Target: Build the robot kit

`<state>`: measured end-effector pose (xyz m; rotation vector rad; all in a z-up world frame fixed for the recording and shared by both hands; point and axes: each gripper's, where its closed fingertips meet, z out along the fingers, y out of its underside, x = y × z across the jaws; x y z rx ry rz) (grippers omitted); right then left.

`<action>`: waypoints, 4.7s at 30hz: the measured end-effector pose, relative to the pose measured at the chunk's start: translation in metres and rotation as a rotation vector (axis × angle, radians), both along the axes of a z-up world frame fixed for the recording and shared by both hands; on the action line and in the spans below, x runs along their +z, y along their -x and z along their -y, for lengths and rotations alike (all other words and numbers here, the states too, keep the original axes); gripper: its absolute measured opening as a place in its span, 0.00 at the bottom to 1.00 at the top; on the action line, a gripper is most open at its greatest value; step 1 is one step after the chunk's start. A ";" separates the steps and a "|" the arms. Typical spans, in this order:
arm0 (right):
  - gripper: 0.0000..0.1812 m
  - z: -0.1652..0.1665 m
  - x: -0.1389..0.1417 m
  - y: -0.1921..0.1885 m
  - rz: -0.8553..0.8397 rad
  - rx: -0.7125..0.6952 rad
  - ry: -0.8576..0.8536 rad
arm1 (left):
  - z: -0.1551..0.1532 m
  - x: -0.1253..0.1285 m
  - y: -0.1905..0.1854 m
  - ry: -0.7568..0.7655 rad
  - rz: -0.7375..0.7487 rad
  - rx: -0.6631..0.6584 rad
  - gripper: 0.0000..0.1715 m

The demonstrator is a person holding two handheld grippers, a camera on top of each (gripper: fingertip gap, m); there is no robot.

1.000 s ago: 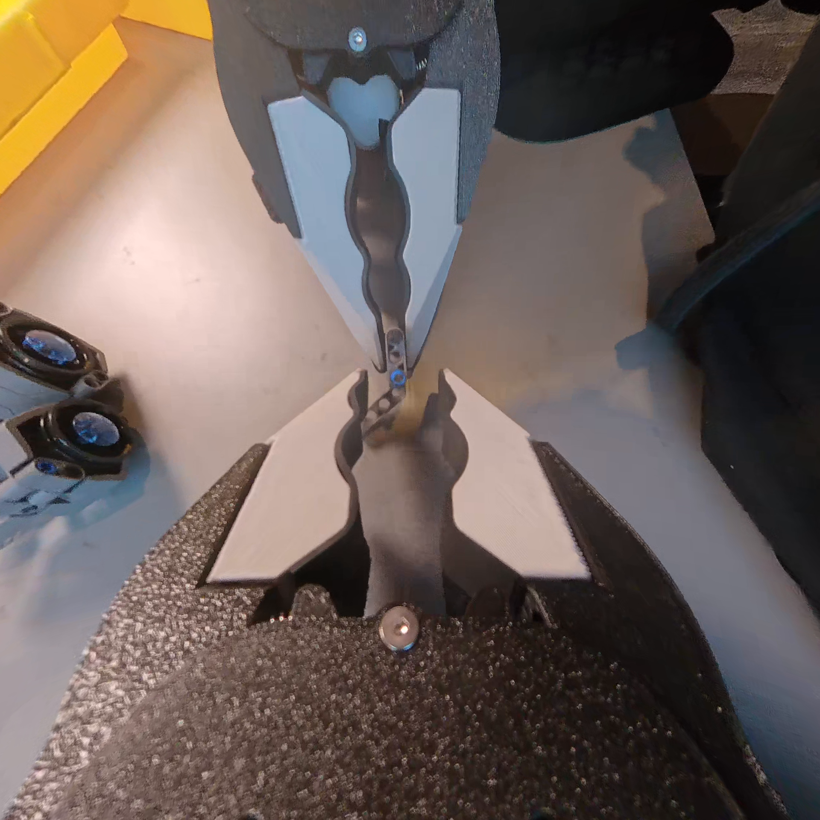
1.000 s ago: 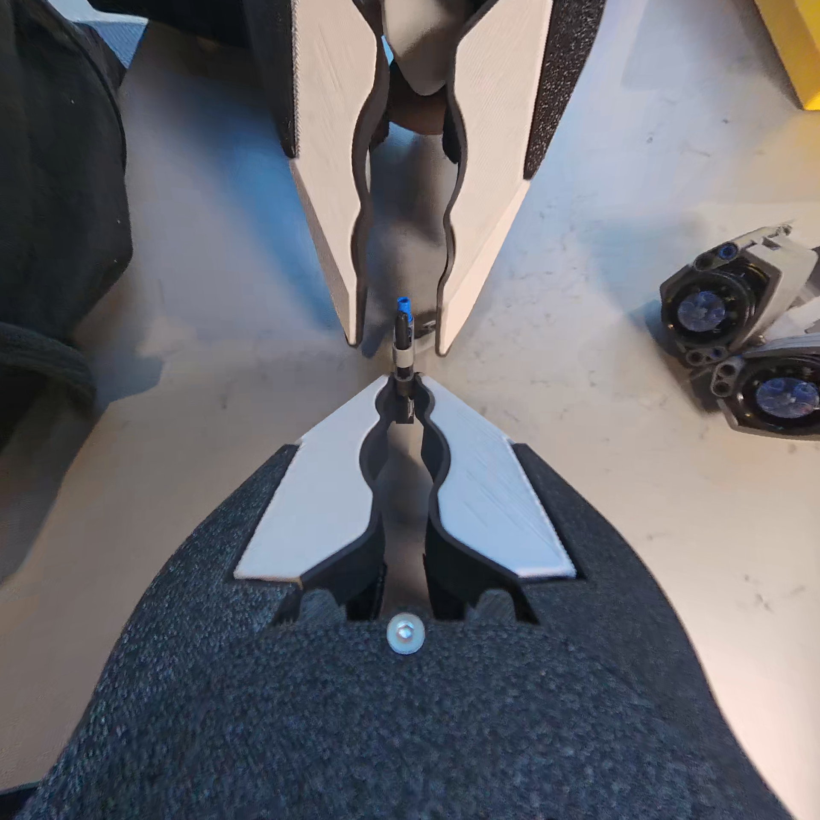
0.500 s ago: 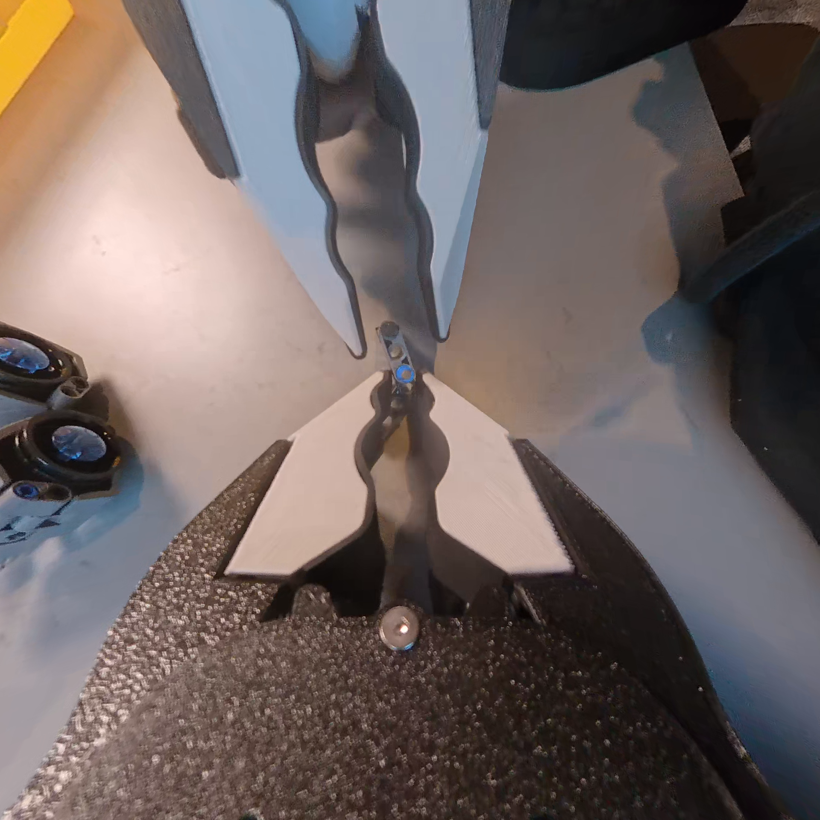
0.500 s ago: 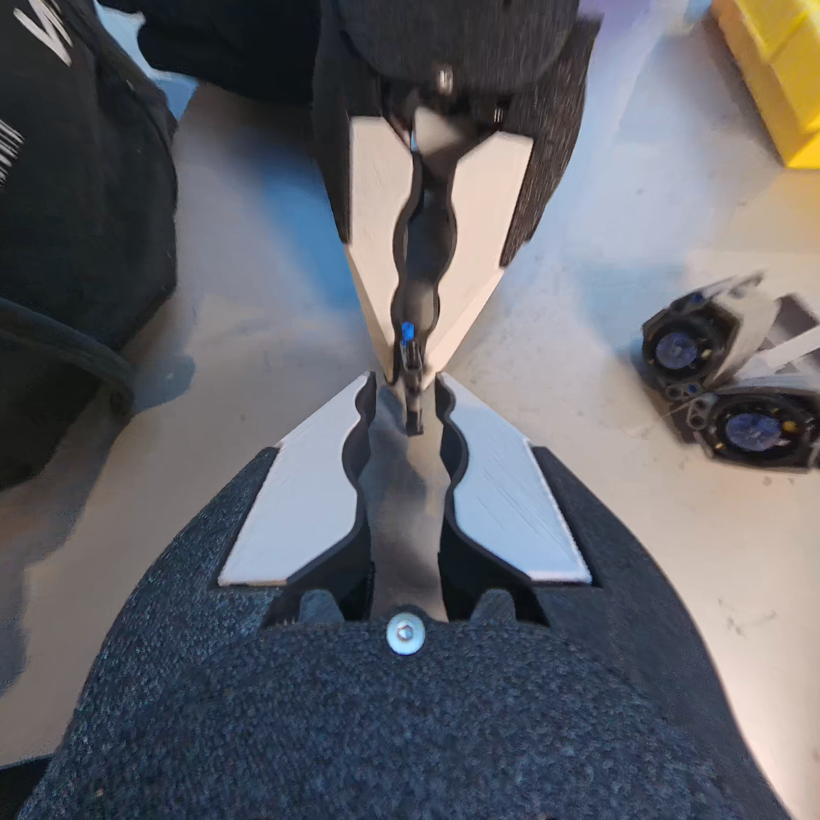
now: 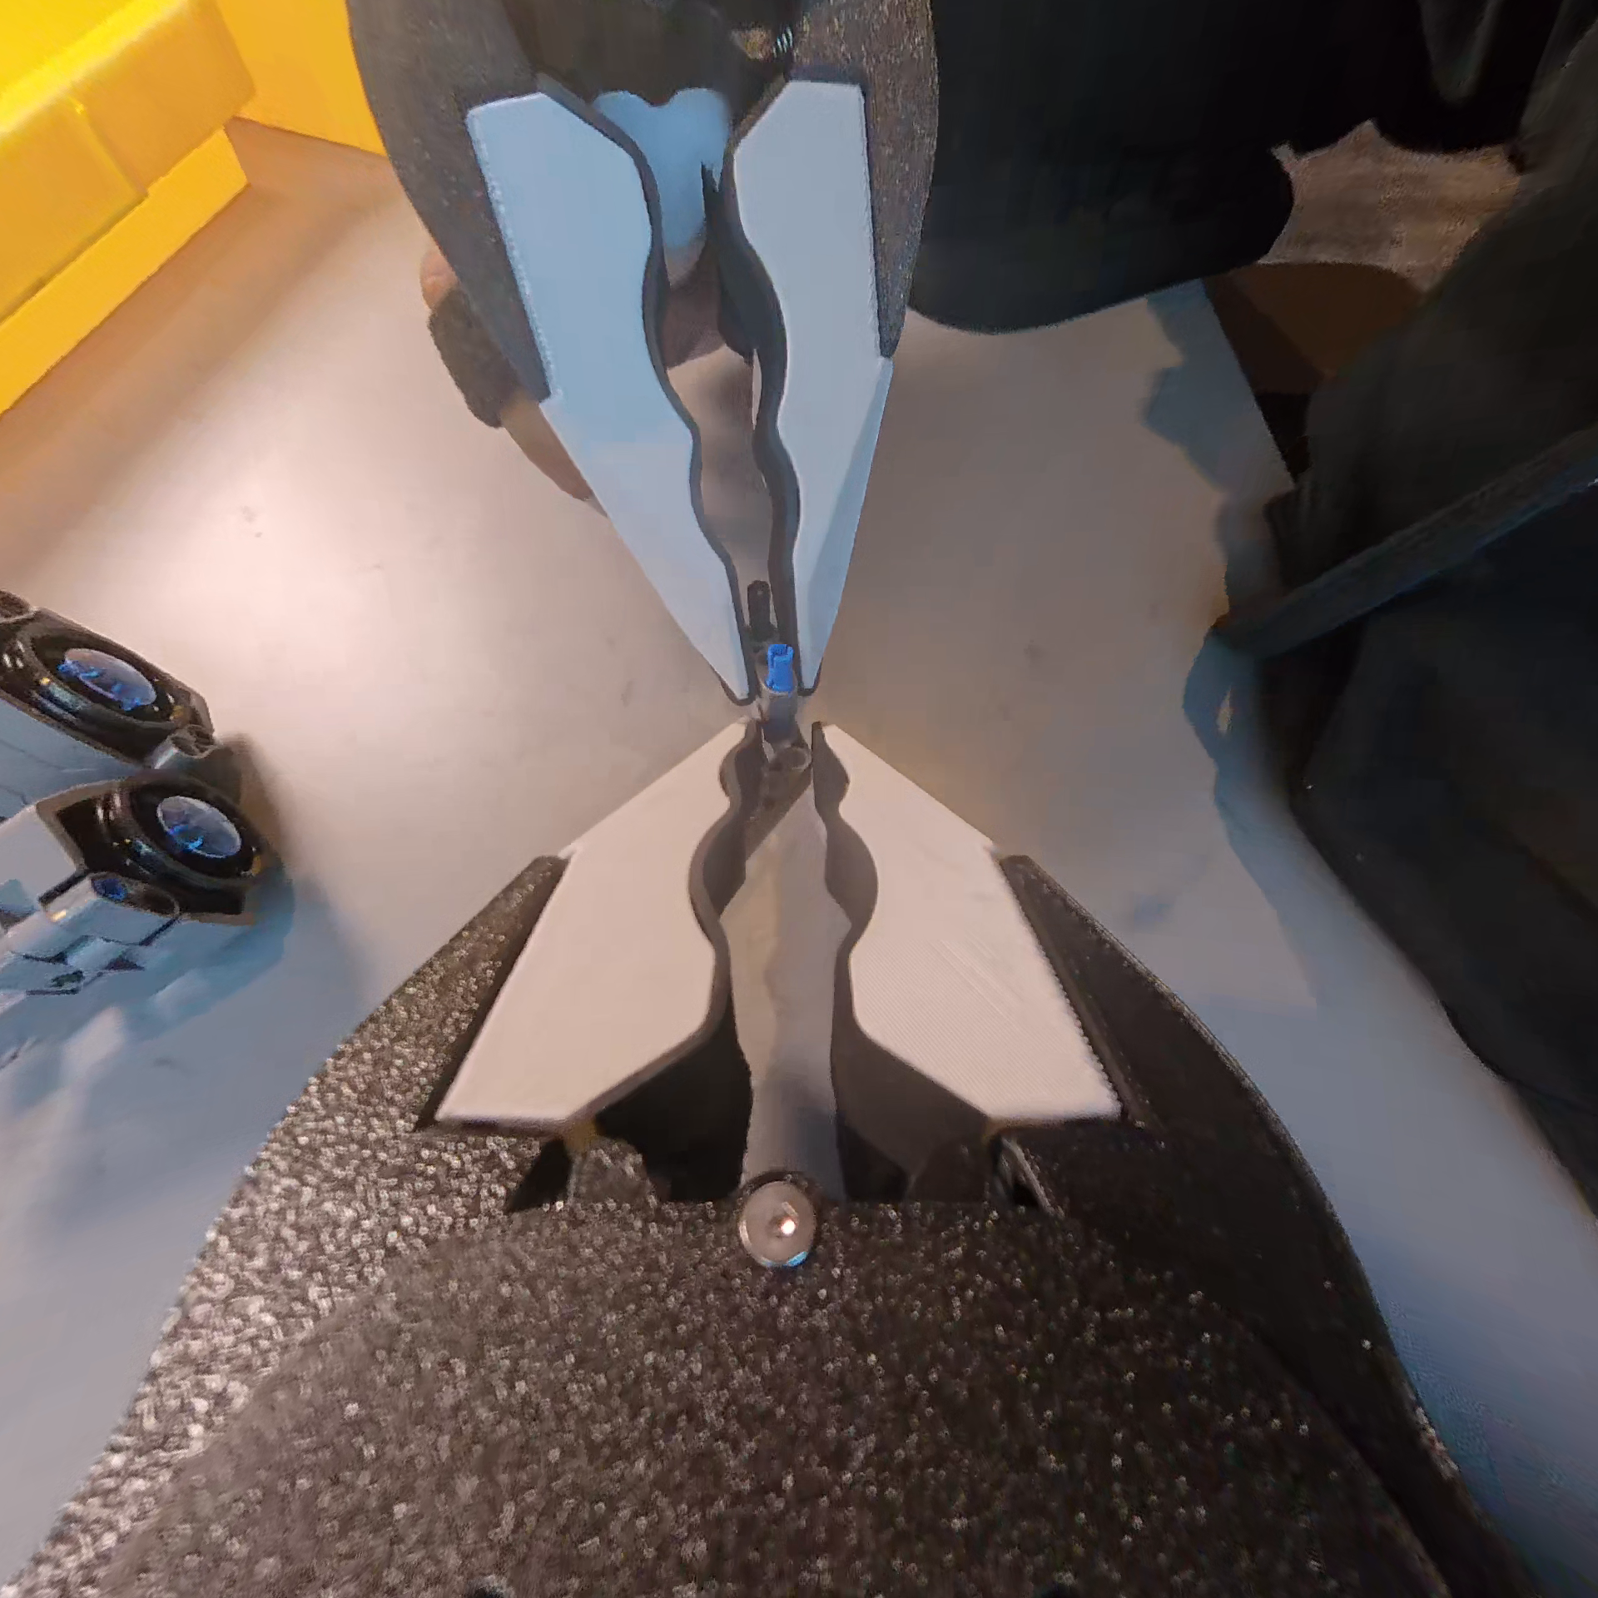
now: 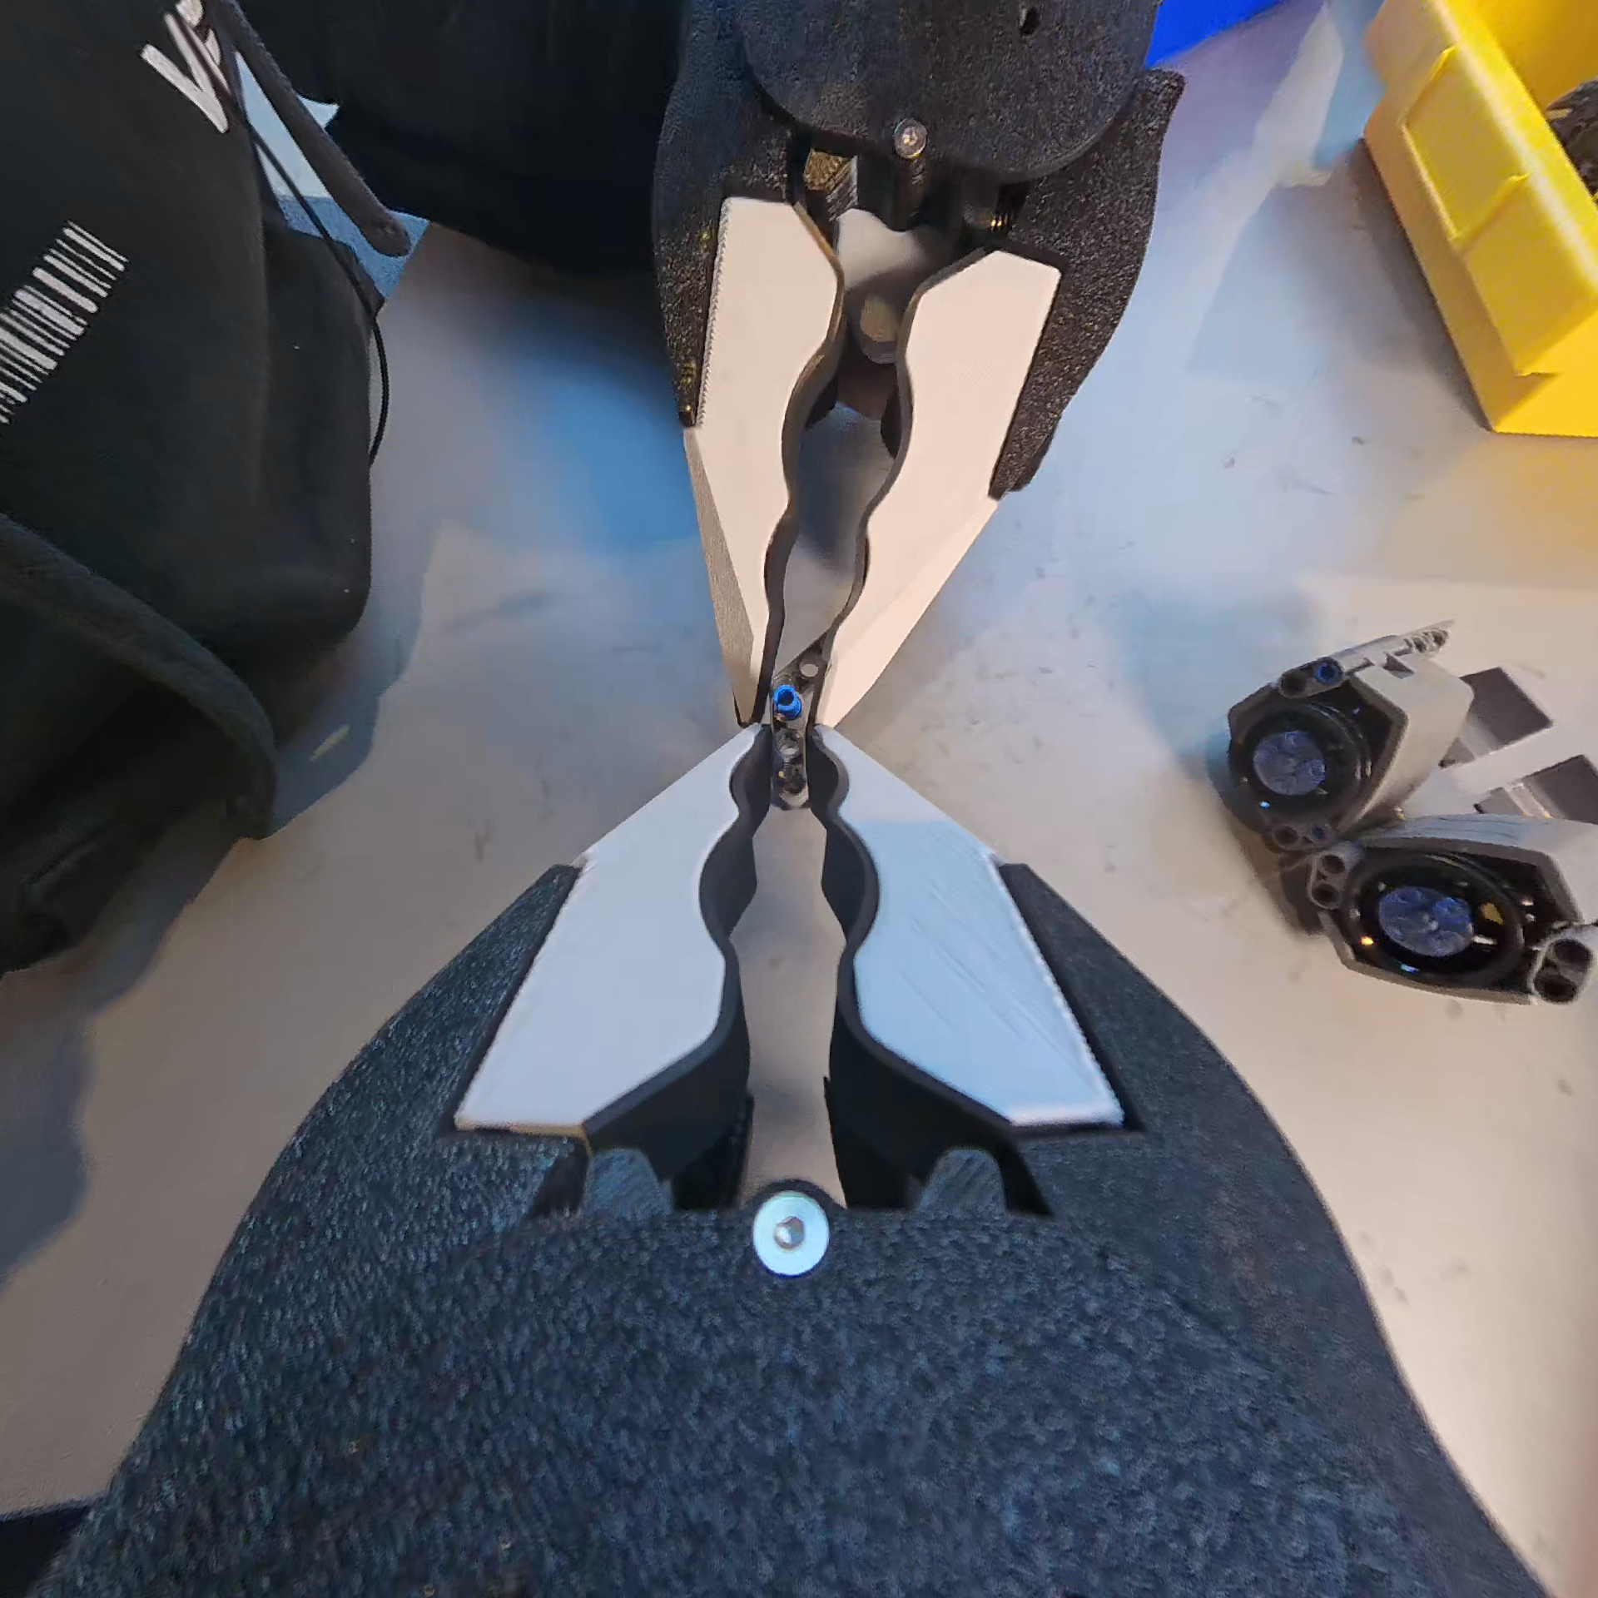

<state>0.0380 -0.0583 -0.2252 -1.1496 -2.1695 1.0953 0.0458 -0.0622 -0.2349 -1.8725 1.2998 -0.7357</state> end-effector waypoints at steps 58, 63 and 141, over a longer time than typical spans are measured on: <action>0.04 -0.001 -0.004 -0.007 0.031 -0.007 -0.059 | 0.005 0.007 -0.002 0.154 0.110 -0.077 0.04; 0.03 -0.001 -0.006 -0.007 0.017 0.001 -0.127 | 0.004 0.007 -0.002 0.171 0.119 -0.074 0.04; 0.02 -0.015 0.015 0.008 0.084 -0.262 0.179 | -0.019 0.015 0.006 0.066 0.090 0.145 0.03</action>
